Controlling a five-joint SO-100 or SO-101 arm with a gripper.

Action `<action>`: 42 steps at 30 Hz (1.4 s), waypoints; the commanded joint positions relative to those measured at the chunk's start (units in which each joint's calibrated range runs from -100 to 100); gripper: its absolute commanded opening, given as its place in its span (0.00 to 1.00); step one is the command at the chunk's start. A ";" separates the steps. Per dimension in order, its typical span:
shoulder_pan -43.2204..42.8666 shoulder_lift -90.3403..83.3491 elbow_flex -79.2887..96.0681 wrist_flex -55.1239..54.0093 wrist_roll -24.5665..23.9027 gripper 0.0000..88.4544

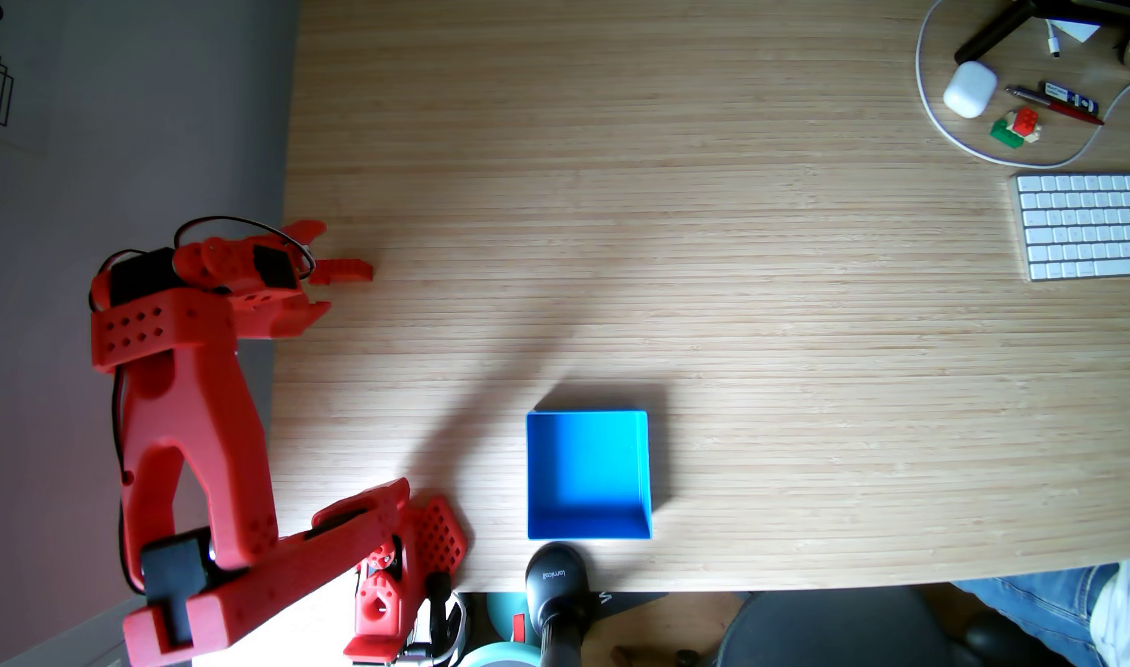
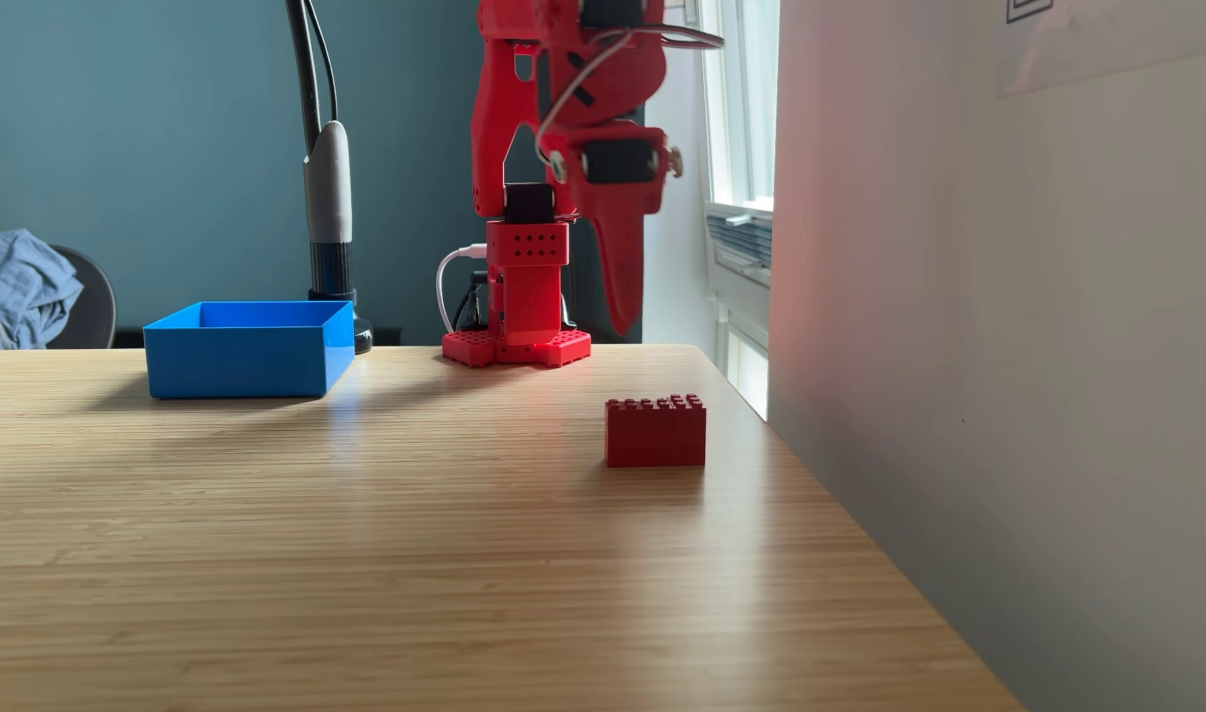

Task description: Put the red lego brick in blue bin

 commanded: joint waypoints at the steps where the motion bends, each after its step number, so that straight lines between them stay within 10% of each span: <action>1: -0.95 2.86 -9.47 2.66 -0.44 0.39; 33: -2.25 14.13 -7.39 -0.43 -4.93 0.29; 42: -2.18 14.13 -5.75 -2.62 -4.59 0.08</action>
